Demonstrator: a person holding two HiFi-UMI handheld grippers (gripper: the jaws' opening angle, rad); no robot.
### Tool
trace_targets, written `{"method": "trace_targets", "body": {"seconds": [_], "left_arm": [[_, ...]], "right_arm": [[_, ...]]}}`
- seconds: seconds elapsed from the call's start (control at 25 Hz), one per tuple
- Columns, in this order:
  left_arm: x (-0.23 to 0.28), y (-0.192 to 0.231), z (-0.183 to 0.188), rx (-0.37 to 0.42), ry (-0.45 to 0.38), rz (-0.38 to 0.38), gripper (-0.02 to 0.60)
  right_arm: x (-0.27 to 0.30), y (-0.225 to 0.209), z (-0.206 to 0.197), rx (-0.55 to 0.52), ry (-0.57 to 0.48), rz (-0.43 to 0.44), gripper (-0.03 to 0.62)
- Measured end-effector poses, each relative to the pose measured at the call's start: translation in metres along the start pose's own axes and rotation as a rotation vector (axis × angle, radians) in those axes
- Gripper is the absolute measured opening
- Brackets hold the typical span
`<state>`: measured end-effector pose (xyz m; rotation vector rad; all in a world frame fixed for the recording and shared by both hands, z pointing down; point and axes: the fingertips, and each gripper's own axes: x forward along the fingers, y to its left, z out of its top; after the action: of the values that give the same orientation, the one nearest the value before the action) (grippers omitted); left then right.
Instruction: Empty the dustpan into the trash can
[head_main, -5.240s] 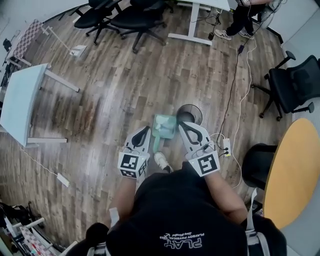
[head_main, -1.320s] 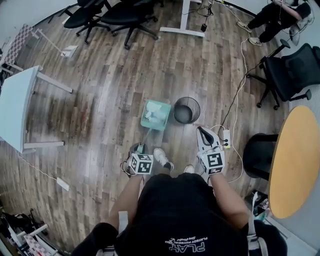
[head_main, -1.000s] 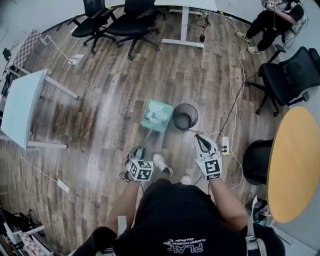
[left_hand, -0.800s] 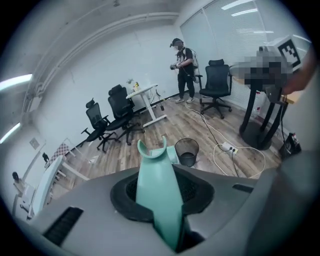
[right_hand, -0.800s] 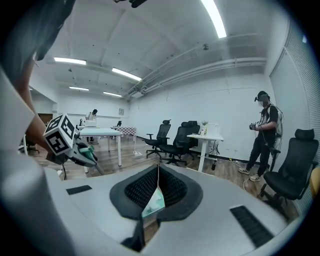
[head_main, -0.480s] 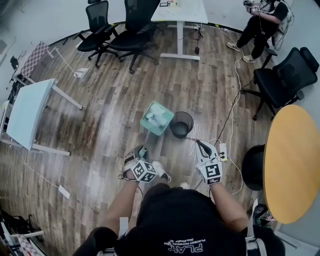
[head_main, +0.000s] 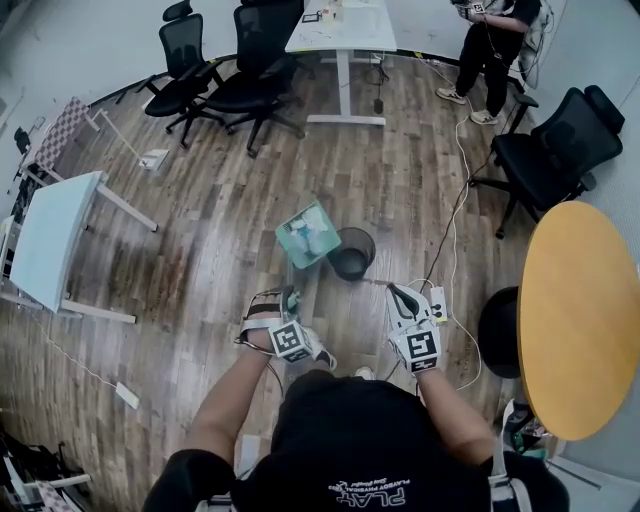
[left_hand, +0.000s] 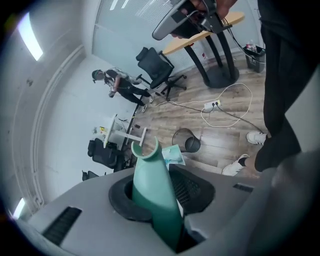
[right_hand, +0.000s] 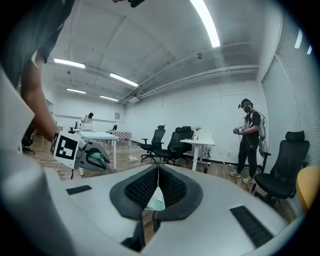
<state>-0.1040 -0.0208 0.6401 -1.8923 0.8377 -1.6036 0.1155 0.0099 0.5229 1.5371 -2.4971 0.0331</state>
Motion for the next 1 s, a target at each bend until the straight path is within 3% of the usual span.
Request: {"method": "trace_targets", "body": {"seconds": [0.48, 0.68, 1.0], "left_arm": [[0.005, -0.011, 0.033, 0.244, -0.029, -0.048, 0.109], [0.016, -0.015, 0.018, 0.447, 0.106, -0.080, 0.098], [0.018, -0.022, 0.033, 0.553, 0.079, -0.085, 0.098]], "right_arm": [[-0.006, -0.003, -0.007, -0.003, -0.001, 0.013, 0.025], [-0.004, 0.010, -0.003, -0.078, 0.001, 0.048, 0.025], [-0.005, 0.011, -0.006, -0.070, 0.007, 0.042, 0.025]]}}
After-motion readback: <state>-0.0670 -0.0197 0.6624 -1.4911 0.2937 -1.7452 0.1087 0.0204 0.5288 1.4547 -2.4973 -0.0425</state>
